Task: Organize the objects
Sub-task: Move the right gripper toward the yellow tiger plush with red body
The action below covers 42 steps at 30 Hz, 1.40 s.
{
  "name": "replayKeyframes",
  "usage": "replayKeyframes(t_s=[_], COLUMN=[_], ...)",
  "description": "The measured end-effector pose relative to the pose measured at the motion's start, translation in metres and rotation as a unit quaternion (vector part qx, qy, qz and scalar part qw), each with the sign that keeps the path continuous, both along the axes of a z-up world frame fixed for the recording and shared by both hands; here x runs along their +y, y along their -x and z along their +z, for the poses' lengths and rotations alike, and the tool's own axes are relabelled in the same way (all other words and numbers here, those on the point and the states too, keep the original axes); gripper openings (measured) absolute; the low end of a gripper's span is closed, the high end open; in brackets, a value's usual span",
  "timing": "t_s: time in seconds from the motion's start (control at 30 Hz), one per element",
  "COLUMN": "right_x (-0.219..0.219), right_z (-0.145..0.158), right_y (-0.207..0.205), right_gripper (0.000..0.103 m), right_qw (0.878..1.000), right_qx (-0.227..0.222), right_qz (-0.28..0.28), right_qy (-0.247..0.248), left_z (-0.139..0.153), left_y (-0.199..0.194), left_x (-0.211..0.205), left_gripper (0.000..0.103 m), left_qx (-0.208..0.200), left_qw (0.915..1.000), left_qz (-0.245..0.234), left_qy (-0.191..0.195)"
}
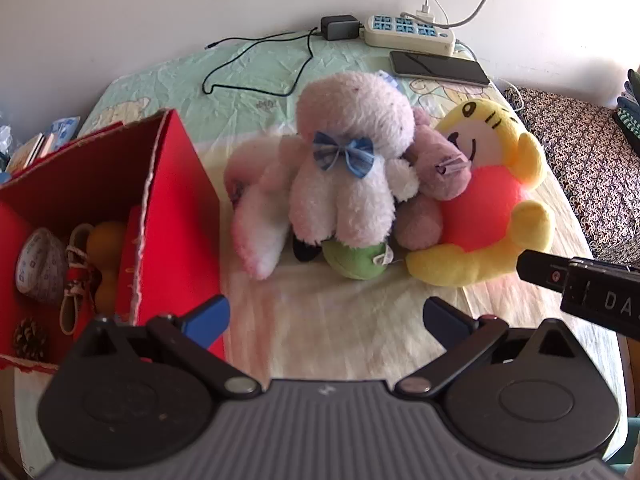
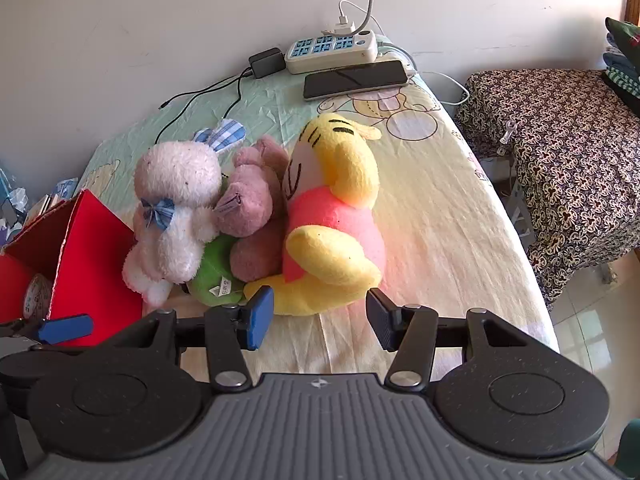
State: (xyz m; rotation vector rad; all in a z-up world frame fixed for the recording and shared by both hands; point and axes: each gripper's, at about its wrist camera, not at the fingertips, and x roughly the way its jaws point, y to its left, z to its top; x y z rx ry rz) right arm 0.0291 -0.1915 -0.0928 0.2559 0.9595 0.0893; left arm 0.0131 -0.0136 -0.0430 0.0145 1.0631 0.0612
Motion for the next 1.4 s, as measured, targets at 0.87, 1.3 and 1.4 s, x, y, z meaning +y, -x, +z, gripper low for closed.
replayKeyframes(t_s=[0.87, 1.3, 1.4], right_x=[-0.005, -0.018, -0.028], right_z=[-0.005, 0.007, 0.008], right_y=[-0.003, -0.008, -0.017], right_gripper=[0.044, 0.043, 0.043], right_qw=[0.999, 0.997, 0.996], right_qx=[-0.003, -0.043, -0.05], right_qz=[0.01, 0.01, -0.008], right_qy=[-0.033, -0.064, -0.068], left_z=[-0.005, 0.003, 0.009], left_y=[-0.007, -0.01, -0.012], left_x=[-0.005, 0.0, -0.007], left_gripper=[0.102, 0.096, 0.096], left_qx=[0.007, -0.031, -0.046], left_qw=[0.9999, 0.998, 0.9958], left_qz=[-0.013, -0.047, -0.074], left_qy=[0.001, 0.027, 0.029])
